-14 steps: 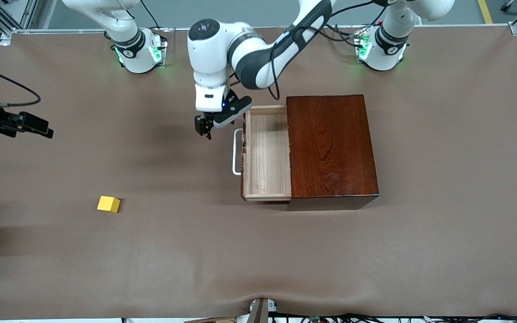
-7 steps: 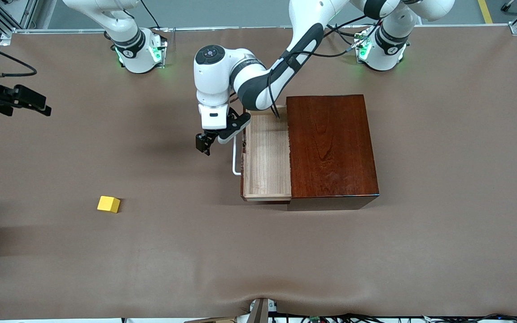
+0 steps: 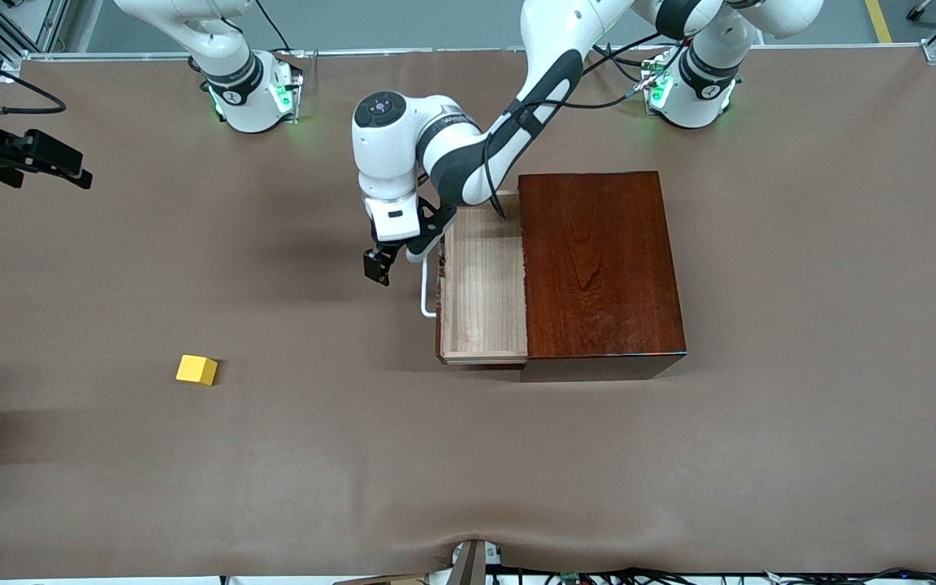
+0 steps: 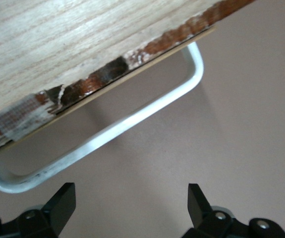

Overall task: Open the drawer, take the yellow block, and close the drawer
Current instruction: 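Move the left gripper to the drawer front while the right gripper withdraws, then push the drawer closed into the box with the left gripper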

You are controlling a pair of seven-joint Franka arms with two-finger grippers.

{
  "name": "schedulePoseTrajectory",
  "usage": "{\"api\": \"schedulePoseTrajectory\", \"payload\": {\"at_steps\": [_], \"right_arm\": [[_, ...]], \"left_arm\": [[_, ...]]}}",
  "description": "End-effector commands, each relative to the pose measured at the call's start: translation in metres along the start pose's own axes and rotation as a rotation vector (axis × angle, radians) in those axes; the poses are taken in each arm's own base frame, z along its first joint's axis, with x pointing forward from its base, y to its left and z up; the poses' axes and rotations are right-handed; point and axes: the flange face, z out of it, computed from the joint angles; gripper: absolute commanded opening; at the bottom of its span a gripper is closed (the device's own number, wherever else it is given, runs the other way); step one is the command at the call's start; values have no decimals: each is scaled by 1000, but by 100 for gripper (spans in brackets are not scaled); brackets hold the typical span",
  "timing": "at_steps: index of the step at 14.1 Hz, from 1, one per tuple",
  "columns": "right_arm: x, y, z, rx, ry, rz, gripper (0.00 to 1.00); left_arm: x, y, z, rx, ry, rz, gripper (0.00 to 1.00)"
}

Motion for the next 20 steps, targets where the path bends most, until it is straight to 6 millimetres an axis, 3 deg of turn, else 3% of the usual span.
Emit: {"api": "schedulePoseTrajectory", "payload": {"at_steps": [1,5,14,20], "right_arm": [[-12,-10,3,-18,-21,44,100],[-9,-2,-4,-13,9,48,100],[8,14,-13,-31,148,34,100],[13,10,-10,-28,158,27,100]], "left_arm": [[2,2,0,6,31,-16,100],[24,7,3,39,85,-28,100],[40,0,4,129,145,0,100],[83,5,-3,225,195,12,100]]}}
